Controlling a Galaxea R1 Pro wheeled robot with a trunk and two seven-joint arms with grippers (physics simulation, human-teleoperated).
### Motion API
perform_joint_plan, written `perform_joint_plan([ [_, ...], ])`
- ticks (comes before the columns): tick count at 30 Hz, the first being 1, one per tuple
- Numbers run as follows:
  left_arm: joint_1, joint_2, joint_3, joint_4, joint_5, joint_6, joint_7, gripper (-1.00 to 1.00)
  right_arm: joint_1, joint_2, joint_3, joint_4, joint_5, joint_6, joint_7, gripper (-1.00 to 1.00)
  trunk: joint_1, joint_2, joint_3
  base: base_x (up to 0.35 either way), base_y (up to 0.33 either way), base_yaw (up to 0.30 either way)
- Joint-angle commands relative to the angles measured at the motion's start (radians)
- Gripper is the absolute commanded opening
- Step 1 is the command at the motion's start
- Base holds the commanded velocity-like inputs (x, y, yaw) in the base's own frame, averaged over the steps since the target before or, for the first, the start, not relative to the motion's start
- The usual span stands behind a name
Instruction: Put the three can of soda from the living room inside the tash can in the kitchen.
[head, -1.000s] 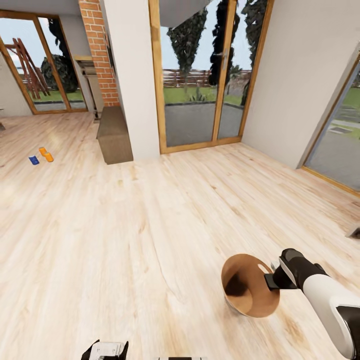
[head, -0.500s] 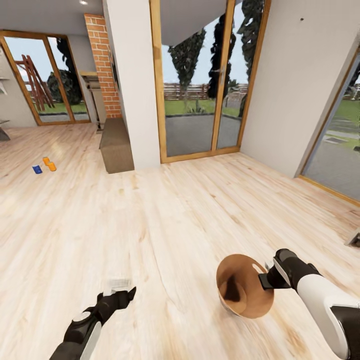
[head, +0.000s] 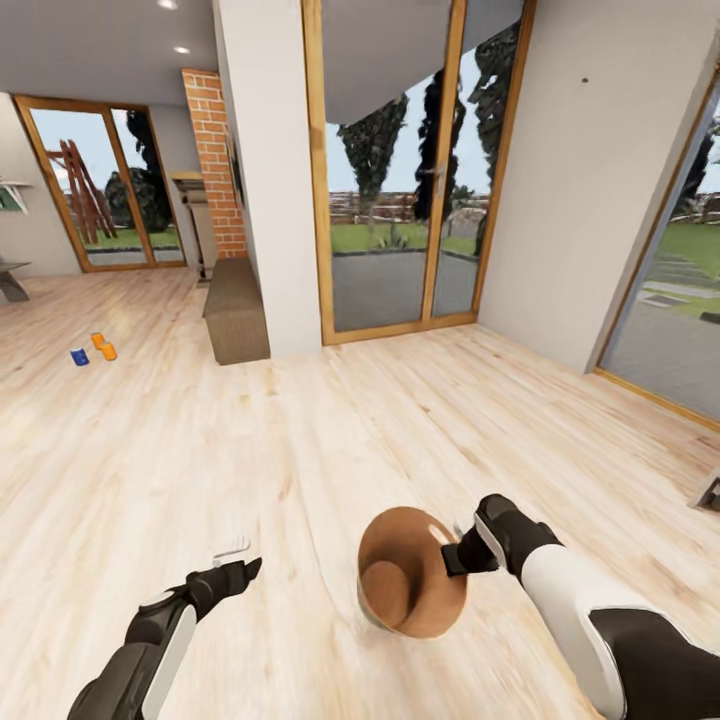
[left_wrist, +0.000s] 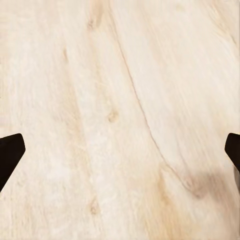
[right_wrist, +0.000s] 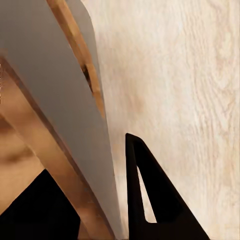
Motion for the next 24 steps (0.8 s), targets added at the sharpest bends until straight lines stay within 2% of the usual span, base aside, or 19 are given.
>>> perform_joint_plan([
  [1, 0.001, 0.0, 0.001, 0.002, 0.0, -0.002, 0.001, 1.0, 0.0, 0.005, 0.028, 0.001, 0.025, -0.006, -0.001, -1.0, 0.0, 0.0, 0.004, 0.0, 0.0, 0.0],
  [3, 0.002, 0.0, 0.0, 0.003, 0.002, -0.007, 0.001, 1.0, 0.0, 0.005, 0.058, -0.001, 0.025, -0.009, 0.002, -1.0, -0.001, 0.001, 0.012, 0.0, 0.0, 0.0],
  [5, 0.003, 0.0, 0.0, 0.004, 0.003, -0.009, 0.001, 1.0, 0.0, 0.002, 0.07, -0.001, 0.025, -0.01, 0.008, -1.0, -0.002, 0.001, 0.019, 0.0, 0.0, 0.0],
  [6, 0.003, 0.0, 0.0, 0.005, 0.003, -0.01, 0.001, 1.0, 0.001, -0.011, 0.081, -0.003, 0.025, -0.011, 0.028, -1.0, -0.003, 0.002, 0.023, 0.0, 0.0, 0.0],
  [11, 0.003, 0.001, 0.001, 0.008, 0.003, -0.012, 0.001, 1.0, 0.001, -0.03, 0.091, -0.007, 0.029, -0.013, 0.091, -1.0, -0.022, 0.037, 0.039, 0.0, 0.0, 0.0],
  [15, 0.003, 0.003, 0.002, 0.006, 0.004, -0.012, 0.0, 1.0, 0.001, -0.038, 0.093, -0.01, 0.03, -0.013, 0.106, -1.0, -0.037, 0.065, 0.051, 0.0, 0.0, 0.0],
  [17, 0.003, 0.013, 0.003, 0.003, 0.005, -0.012, 0.0, 1.0, 0.001, -0.046, 0.092, -0.012, 0.03, -0.013, 0.111, -1.0, -0.045, 0.079, 0.058, 0.0, 0.0, 0.0],
  [19, 0.003, 0.04, 0.005, 0.001, 0.006, -0.01, -0.001, 1.0, 0.001, -0.065, 0.092, -0.013, 0.029, -0.022, 0.115, -1.0, -0.052, 0.093, 0.064, 0.0, 0.0, 0.0],
  [24, 0.003, 0.056, 0.011, -0.001, 0.007, -0.009, -0.007, 1.0, 0.001, -0.102, 0.094, -0.011, 0.029, -0.062, 0.167, -1.0, -0.072, 0.128, 0.08, 0.0, 0.0, 0.0],
])
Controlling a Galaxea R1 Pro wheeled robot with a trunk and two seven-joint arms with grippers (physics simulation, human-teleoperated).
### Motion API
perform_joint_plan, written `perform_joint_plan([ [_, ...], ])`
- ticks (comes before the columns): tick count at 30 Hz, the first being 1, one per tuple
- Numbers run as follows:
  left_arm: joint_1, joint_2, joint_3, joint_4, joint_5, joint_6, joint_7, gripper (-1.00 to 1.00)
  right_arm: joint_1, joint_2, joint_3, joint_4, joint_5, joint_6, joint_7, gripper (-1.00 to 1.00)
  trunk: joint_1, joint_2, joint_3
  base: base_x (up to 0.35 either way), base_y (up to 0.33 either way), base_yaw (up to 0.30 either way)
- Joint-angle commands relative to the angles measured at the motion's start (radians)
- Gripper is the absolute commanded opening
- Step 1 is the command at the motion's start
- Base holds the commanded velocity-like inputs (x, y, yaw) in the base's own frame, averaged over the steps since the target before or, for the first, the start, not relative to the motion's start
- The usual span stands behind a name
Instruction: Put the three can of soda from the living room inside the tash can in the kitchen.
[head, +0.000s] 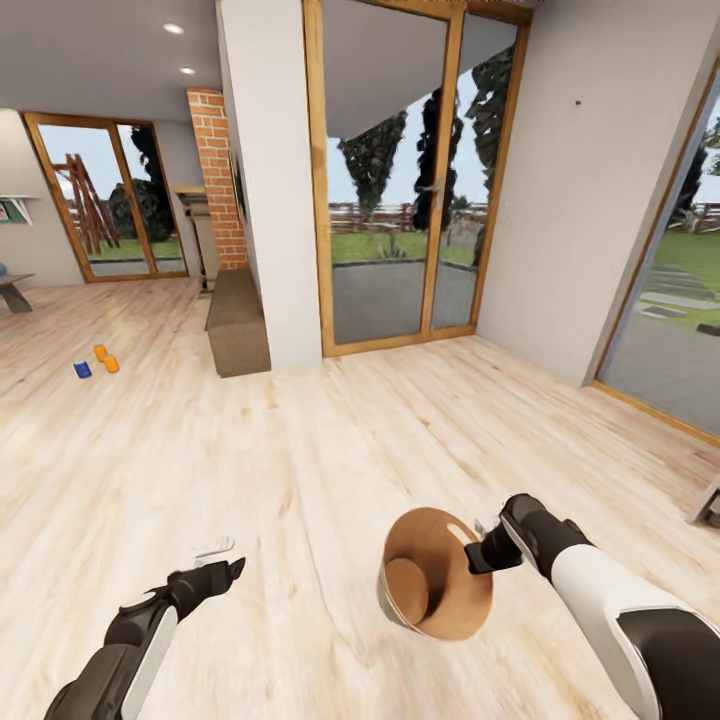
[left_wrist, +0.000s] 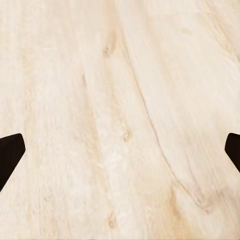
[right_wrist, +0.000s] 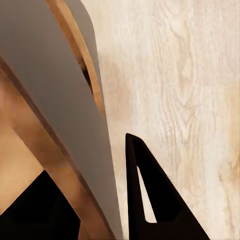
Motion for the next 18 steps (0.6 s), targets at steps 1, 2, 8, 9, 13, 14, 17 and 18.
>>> perform_joint_plan([
  [1, 0.0, 0.001, 0.001, 0.0, 0.0, 0.0, -0.005, 1.0, 0.0, -0.002, -0.006, -0.001, -0.015, 0.0, 0.006, -1.0, -0.004, 0.007, 0.003, 0.0, 0.0, 0.0],
  [2, 0.0, 0.005, 0.003, -0.001, 0.0, 0.0, -0.022, 1.0, 0.0, -0.006, -0.005, -0.001, -0.015, -0.003, 0.013, -1.0, -0.008, 0.014, 0.006, 0.0, 0.0, 0.0],
  [8, 0.0, 0.06, 0.039, -0.002, -0.001, -0.003, -0.123, 1.0, 0.0, -0.012, -0.004, -0.001, -0.014, -0.008, 0.024, -1.0, -0.019, 0.035, 0.016, 0.0, 0.0, 0.0],
  [9, 0.0, 0.062, 0.042, -0.002, -0.001, -0.004, -0.127, 1.0, 0.0, -0.012, -0.003, -0.001, -0.014, -0.009, 0.024, -1.0, -0.019, 0.035, 0.016, 0.0, 0.0, 0.0],
  [13, 0.0, 0.067, 0.049, -0.002, -0.002, -0.013, -0.139, 1.0, 0.0, -0.008, 0.0, -0.004, -0.013, -0.011, 0.023, -1.0, -0.019, 0.035, 0.016, 0.0, 0.0, 0.0],
  [14, 0.0, 0.068, 0.049, -0.002, -0.002, -0.026, -0.141, 1.0, 0.0, -0.007, -0.001, -0.004, -0.013, -0.012, 0.023, -1.0, -0.019, 0.035, 0.016, 0.0, 0.0, 0.007],
  [17, 0.0, 0.07, 0.051, 0.001, -0.003, -0.062, -0.145, 1.0, 0.0, -0.005, -0.001, -0.005, -0.014, -0.012, 0.018, -1.0, -0.019, 0.035, 0.016, 0.0, 0.0, 0.082],
  [18, 0.0, 0.07, 0.051, 0.002, -0.002, -0.07, -0.146, 1.0, 0.0, -0.004, 0.0, -0.011, -0.014, -0.012, 0.015, -1.0, -0.019, 0.035, 0.016, 0.0, 0.0, 0.19],
])
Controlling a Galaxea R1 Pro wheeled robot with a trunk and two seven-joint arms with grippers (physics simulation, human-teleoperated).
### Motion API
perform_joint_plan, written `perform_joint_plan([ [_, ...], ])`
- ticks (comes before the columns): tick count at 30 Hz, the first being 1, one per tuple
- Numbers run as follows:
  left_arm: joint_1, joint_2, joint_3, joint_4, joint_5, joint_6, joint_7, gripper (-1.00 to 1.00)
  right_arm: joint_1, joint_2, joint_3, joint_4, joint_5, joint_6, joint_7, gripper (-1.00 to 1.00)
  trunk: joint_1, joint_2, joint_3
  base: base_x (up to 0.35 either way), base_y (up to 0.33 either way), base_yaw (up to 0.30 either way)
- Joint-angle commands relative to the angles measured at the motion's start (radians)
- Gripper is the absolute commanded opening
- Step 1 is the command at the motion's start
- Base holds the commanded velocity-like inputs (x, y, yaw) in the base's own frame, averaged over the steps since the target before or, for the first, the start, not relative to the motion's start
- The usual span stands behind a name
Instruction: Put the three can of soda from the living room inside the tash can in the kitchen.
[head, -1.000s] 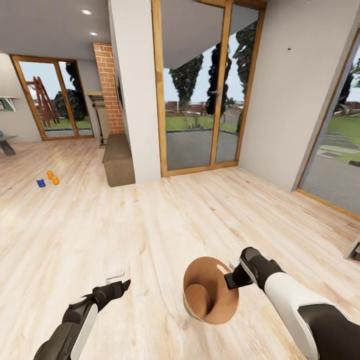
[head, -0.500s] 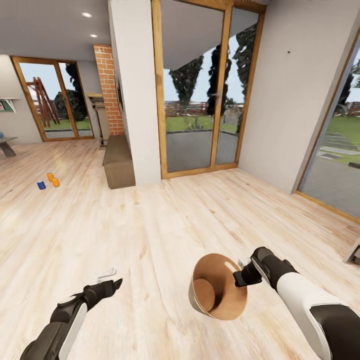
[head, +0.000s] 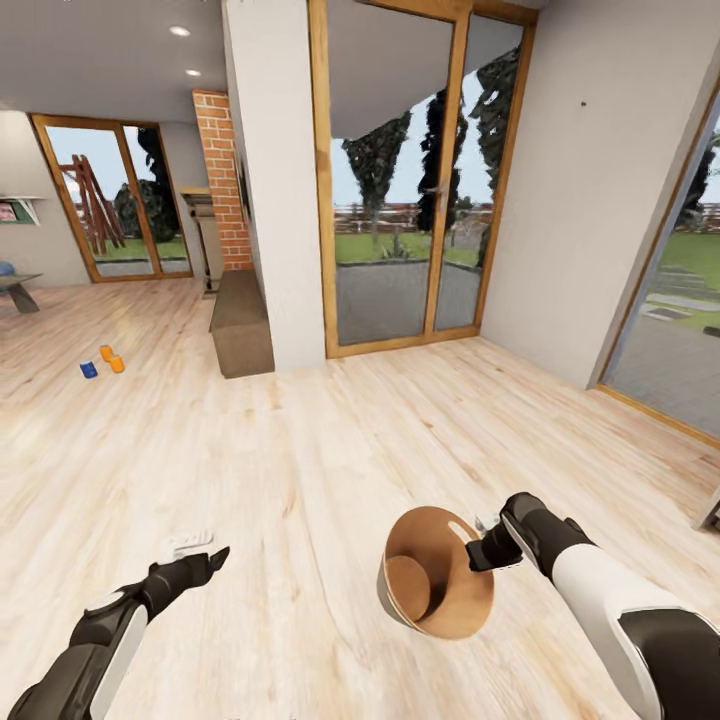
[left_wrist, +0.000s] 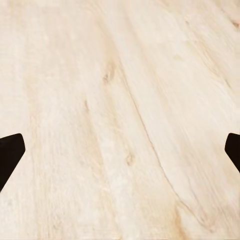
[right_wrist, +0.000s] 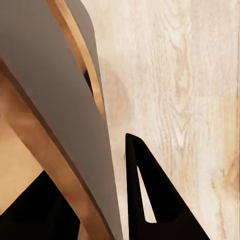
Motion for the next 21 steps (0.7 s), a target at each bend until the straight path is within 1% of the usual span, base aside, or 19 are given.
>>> perform_joint_plan([
  [1, 0.0, 0.0, 0.0, 0.0, 0.0, -0.003, 0.0, 1.0, -0.001, 0.001, -0.008, -0.005, -0.031, 0.006, 0.001, -1.0, 0.0, 0.0, 0.0, 0.0, 0.0, 0.202],
  [7, 0.0, 0.0, 0.0, 0.002, 0.0, -0.012, -0.001, 1.0, 0.0, 0.002, -0.007, -0.038, -0.031, 0.006, -0.002, -1.0, 0.0, 0.0, 0.0, 0.0, 0.0, 0.235],
  [21, 0.0, -0.001, -0.001, 0.003, 0.001, -0.014, -0.001, 1.0, 0.001, 0.007, -0.006, -0.043, -0.033, 0.007, -0.001, -1.0, 0.0, 0.0, 0.0, 0.0, 0.0, 0.251],
])
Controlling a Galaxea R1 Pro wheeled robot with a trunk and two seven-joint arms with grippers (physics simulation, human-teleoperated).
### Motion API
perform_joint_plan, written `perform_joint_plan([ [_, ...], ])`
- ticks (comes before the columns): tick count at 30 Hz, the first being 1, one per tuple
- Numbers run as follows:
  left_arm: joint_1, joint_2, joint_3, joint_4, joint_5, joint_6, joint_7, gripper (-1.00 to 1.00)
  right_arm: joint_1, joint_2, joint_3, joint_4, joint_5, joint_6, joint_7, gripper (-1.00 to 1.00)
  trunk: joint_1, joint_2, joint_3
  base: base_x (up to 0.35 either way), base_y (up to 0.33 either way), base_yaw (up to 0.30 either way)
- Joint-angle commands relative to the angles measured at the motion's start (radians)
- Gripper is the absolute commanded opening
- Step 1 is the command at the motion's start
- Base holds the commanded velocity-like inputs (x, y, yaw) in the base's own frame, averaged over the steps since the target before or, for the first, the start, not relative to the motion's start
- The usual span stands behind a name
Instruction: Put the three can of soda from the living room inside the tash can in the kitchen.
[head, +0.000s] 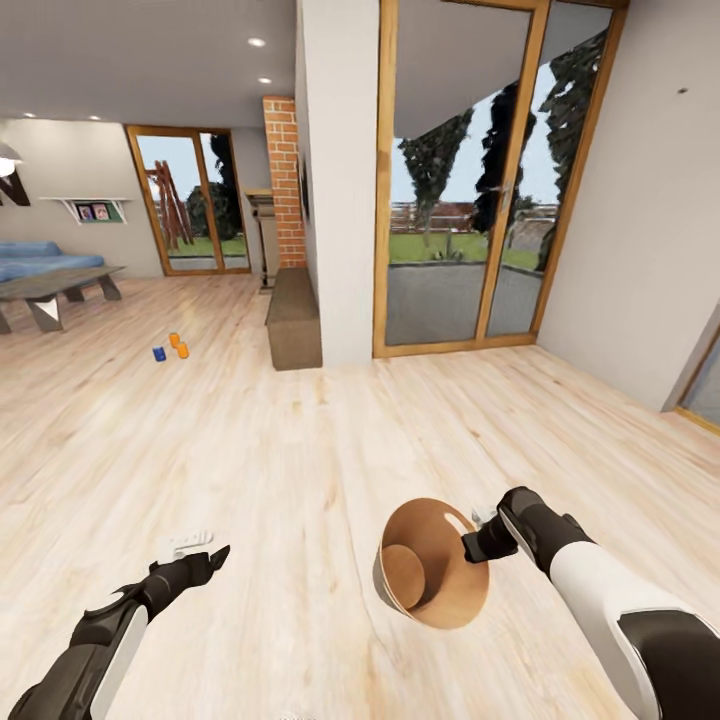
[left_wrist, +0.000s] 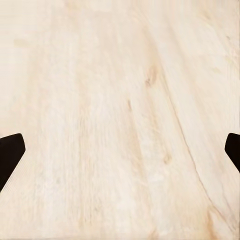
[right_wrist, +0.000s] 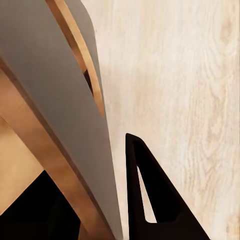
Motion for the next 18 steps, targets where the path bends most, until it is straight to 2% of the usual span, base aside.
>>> perform_joint_plan([
  [1, 0.0, 0.0, 0.0, 0.0, 0.0, 0.0, 0.0, 1.0, 0.0, 0.0, -0.004, -0.001, -0.02, 0.004, 0.001, -1.0, 0.0, 0.0, 0.0, 0.0, 0.0, 0.251],
  [10, 0.0, 0.0, 0.0, 0.0, 0.0, 0.0, 0.0, 1.0, 0.0, 0.001, -0.003, 0.0, -0.021, 0.005, 0.001, -1.0, 0.0, 0.0, -0.003, 0.0, 0.0, 0.248],
  [18, 0.0, -0.004, 0.0, 0.0, -0.001, 0.0, 0.001, 1.0, 0.0, 0.014, -0.004, 0.001, -0.02, 0.005, 0.001, -1.0, 0.0, 0.0, -0.007, 0.0, 0.0, 0.246],
])
